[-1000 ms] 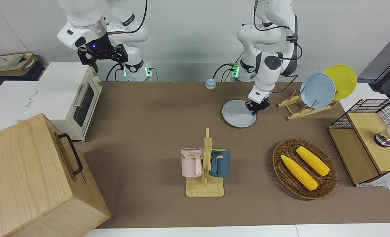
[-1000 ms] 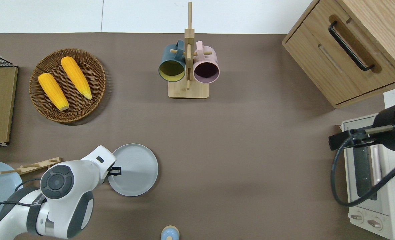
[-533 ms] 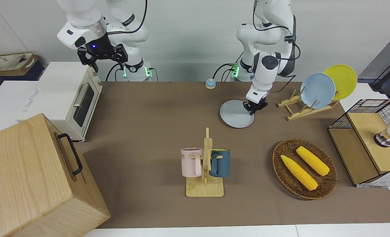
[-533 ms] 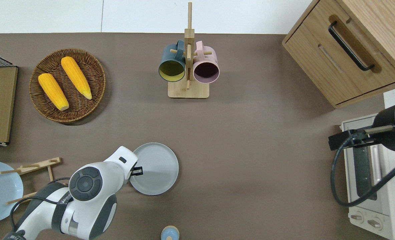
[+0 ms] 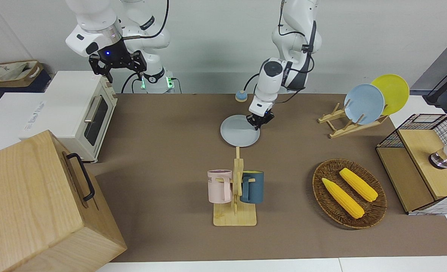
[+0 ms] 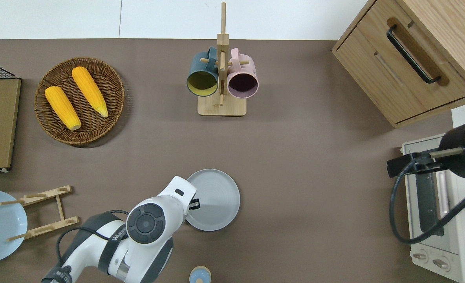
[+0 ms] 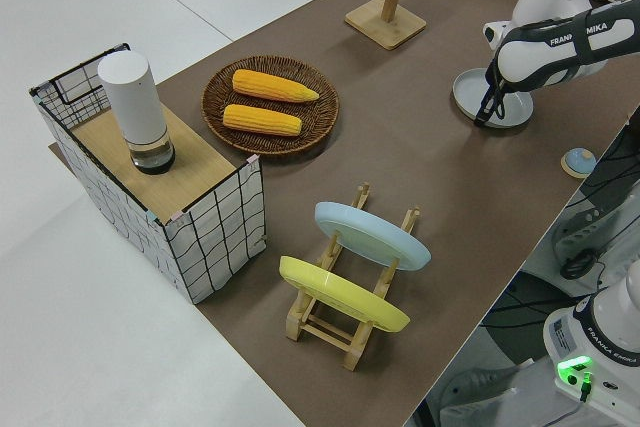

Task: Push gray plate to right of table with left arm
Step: 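Push the gray plate with the left gripper across the table toward the toaster oven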

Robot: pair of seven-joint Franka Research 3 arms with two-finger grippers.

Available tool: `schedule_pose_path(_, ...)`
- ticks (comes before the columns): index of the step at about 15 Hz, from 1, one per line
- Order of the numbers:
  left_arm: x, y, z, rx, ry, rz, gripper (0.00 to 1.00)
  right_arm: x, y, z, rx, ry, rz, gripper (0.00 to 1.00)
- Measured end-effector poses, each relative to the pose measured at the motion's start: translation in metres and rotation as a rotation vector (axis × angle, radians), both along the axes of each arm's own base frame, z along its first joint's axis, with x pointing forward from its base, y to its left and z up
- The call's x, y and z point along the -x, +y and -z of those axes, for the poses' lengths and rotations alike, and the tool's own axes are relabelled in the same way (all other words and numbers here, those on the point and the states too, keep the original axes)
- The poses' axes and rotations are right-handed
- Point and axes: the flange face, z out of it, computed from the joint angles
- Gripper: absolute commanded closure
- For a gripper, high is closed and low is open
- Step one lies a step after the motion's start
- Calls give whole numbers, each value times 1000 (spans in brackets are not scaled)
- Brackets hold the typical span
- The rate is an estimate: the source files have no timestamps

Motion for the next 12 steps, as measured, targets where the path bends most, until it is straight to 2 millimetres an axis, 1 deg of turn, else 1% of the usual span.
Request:
schedule_pose_path(8, 12, -90, 0, 42, -3, -93, 1000, 0, 0, 0, 0, 0, 0, 17)
schedule_pose_path(12, 14, -129, 0, 69, 3, -124, 1000, 0, 0, 0, 0, 0, 0, 17)
